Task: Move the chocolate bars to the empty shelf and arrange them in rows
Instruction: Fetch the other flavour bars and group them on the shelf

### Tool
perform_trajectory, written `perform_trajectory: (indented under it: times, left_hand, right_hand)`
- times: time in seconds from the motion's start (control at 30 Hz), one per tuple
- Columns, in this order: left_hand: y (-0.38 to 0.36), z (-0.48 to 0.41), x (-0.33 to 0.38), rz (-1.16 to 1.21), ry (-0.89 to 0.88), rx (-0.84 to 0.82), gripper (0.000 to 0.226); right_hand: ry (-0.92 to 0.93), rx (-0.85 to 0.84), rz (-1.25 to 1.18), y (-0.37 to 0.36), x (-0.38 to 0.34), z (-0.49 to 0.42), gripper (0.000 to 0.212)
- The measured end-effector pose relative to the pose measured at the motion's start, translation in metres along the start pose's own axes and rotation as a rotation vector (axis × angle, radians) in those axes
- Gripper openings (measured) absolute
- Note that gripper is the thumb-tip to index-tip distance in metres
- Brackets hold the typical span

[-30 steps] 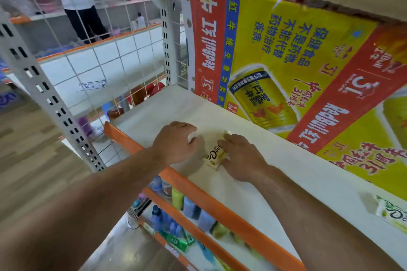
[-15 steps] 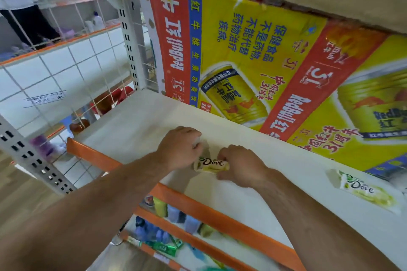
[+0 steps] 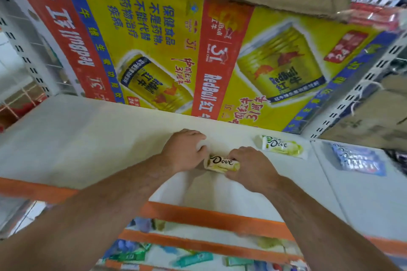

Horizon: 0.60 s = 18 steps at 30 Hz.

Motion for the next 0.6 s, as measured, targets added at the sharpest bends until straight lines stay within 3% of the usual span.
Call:
perform_trajectory:
  times: [0.33, 0.6]
  left_hand:
    - [-0.063, -0.03, 0.116, -0.037, -0.011, -0.006, 0.047]
    - [-0.084, -0.034, 0.13, -0.091, 0.119, 0.078, 0.054]
  right_hand:
    - [-0.106, 0.166, 0.047, 0.03, 0.139, 0.054, 0.044]
    - [-0.026, 0.243, 0.092, 0.039, 0.191, 0.041, 0.046]
Point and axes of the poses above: each hand's wrist, its own z-axis away from the middle knuckle, its own y-axis out of the back of the hand, x = y × z, the point moved 8 cm from there along -z, towards the middle knuckle, and after that the axes turned 6 degrees about y, right-handed, at the moved point
